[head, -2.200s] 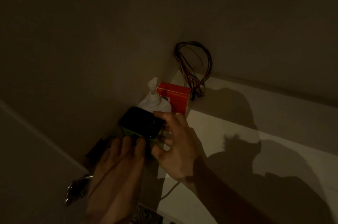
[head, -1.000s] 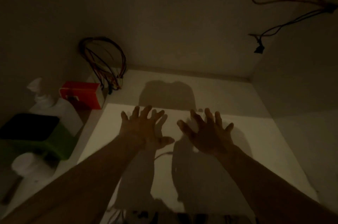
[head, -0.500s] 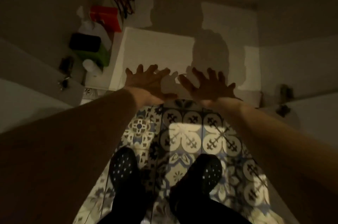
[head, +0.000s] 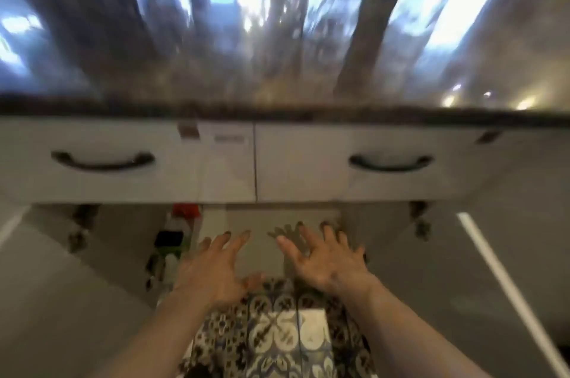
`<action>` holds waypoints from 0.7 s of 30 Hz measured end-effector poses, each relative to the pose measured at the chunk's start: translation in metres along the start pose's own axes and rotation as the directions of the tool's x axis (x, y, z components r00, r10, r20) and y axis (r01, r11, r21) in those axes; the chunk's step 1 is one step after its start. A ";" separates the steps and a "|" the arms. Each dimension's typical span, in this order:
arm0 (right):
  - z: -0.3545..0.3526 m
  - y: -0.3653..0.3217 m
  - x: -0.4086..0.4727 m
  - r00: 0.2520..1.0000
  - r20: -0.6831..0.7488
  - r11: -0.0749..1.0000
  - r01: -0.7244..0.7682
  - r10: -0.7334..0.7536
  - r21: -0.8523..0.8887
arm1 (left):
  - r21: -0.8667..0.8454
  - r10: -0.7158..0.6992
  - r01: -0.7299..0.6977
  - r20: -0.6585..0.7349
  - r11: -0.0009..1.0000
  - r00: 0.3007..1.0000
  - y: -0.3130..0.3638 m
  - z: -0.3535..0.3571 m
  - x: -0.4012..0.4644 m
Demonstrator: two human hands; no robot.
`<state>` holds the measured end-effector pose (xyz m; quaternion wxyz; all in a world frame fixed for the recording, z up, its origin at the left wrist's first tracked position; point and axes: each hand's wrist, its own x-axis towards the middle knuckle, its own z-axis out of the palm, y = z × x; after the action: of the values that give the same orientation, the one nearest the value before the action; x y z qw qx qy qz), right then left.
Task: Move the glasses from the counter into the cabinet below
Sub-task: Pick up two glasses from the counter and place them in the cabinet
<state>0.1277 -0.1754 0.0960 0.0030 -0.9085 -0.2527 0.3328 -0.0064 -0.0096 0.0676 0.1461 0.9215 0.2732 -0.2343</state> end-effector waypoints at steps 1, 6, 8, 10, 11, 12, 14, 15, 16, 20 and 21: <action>-0.028 0.003 -0.021 1.000 -0.011 1.000 -0.001 0.001 -0.004 | -0.027 0.020 -0.021 -0.039 0.999 0.999 0.012 -0.030 -0.018; -0.133 0.008 -0.118 0.997 -0.062 0.997 0.043 -0.040 0.056 | -0.052 0.044 -0.057 -0.220 0.997 0.974 0.059 -0.147 -0.098; -0.166 0.007 -0.145 0.995 -0.098 0.994 0.040 -0.030 0.099 | -0.059 0.055 -0.071 -0.241 0.996 0.969 0.075 -0.185 -0.122; -0.190 0.002 -0.168 0.992 -0.120 0.996 0.044 -0.035 0.076 | -0.034 0.084 -0.097 -0.280 0.995 0.956 0.081 -0.210 -0.142; -0.201 0.000 -0.178 0.990 -0.134 0.995 0.044 -0.032 0.084 | -0.027 0.097 -0.111 -0.307 0.993 0.947 0.083 -0.225 -0.150; -0.213 -0.002 -0.185 0.988 -0.151 0.994 0.045 -0.029 0.098 | -0.030 0.105 -0.122 -0.339 0.992 0.935 0.083 -0.241 -0.157; -0.238 -0.006 -0.198 0.979 -0.201 0.992 0.050 -0.026 0.113 | -0.042 0.097 -0.123 -0.398 0.991 0.912 0.080 -0.273 -0.164; -0.250 -0.008 -0.203 0.971 -0.236 0.993 0.055 -0.029 0.107 | -0.040 0.087 -0.114 -0.421 0.993 0.903 0.077 -0.287 -0.166; -0.263 -0.011 -0.207 0.959 -0.282 0.992 0.068 -0.036 0.103 | -0.045 0.082 -0.115 -0.449 0.992 0.890 0.075 -0.303 -0.168; -0.316 -0.027 -0.222 0.852 -0.516 0.989 0.137 -0.087 0.060 | -0.029 0.100 -0.146 -0.596 0.989 0.796 0.061 -0.366 -0.167; -0.327 -0.031 -0.225 0.816 -0.569 0.987 0.152 -0.097 0.050 | -0.011 0.110 -0.152 -0.633 0.988 0.766 0.057 -0.379 -0.166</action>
<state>0.1654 -0.1991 0.4919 0.1418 -0.9465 -0.2837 0.0596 0.0363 0.0222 0.4816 0.0906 0.9584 0.2484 0.1072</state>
